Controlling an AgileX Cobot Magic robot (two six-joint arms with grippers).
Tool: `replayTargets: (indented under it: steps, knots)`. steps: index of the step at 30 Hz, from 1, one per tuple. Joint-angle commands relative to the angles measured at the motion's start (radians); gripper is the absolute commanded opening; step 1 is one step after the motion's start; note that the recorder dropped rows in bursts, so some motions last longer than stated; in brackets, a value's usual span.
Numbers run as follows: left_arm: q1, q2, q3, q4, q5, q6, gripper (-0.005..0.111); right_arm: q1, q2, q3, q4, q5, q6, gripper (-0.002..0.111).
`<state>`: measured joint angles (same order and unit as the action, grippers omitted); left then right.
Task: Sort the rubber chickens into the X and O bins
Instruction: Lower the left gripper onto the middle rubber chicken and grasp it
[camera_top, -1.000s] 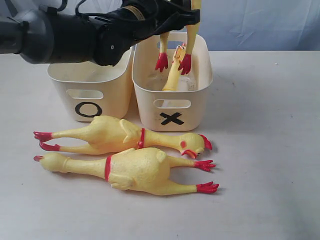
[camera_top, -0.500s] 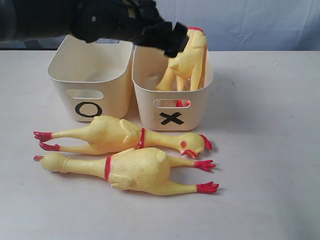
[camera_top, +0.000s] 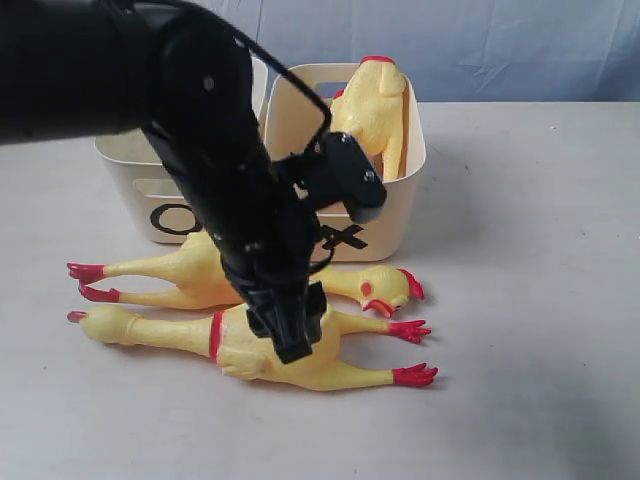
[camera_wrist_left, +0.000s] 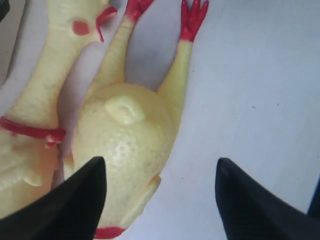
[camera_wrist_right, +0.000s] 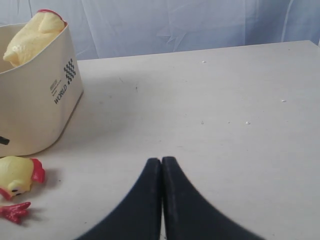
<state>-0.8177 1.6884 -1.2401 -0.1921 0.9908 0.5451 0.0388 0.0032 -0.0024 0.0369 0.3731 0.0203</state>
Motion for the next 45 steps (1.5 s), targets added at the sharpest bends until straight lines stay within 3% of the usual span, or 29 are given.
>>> replayTargets:
  steps: [1, 6, 13, 17, 20, 22, 24, 31, 35, 40, 45]
  knots:
    - [-0.065, -0.008, 0.077, 0.132, -0.08, -0.058, 0.068, 0.003, -0.003, 0.002, 0.0, -0.008, 0.0, 0.0]
    - [-0.072, -0.003, 0.19, 0.326, -0.211, -0.258, 0.08, 0.003, -0.003, 0.002, 0.0, -0.008, 0.0, 0.0]
    - [-0.072, 0.035, 0.329, 0.23, -0.449, -0.279, 0.081, 0.003, -0.003, 0.002, 0.0, -0.008, 0.0, 0.0]
    - [-0.072, 0.072, 0.372, 0.202, -0.506, -0.279, 0.079, 0.003, -0.003, 0.002, -0.002, -0.011, 0.0, 0.0]
    - [-0.072, 0.083, 0.39, 0.144, -0.471, -0.279, 0.063, 0.003, -0.003, 0.002, -0.002, -0.011, 0.0, 0.0]
    - [-0.072, 0.086, 0.401, 0.098, -0.429, -0.279, 0.035, 0.003, -0.003, 0.002, -0.002, -0.011, 0.0, 0.0]
    - [-0.072, 0.086, 0.412, 0.06, -0.39, -0.279, -0.001, 0.003, -0.003, 0.002, -0.002, -0.011, 0.0, 0.0]
    - [-0.072, 0.063, 0.443, -0.072, -0.299, -0.283, 0.0, 0.003, -0.003, 0.002, -0.002, -0.011, 0.0, 0.0]
    - [-0.091, -0.042, 0.443, -0.152, -0.234, -0.271, 0.0, 0.003, -0.003, 0.002, 0.0, -0.007, 0.0, 0.0]
    - [-0.122, -0.285, 0.421, -0.167, -0.244, -0.277, 0.0, 0.003, -0.003, 0.002, 0.0, -0.007, 0.0, 0.0]
    - [-0.122, -0.499, 0.37, -0.147, -0.371, -0.277, 0.0, 0.003, -0.003, 0.002, 0.0, -0.007, 0.0, 0.0]
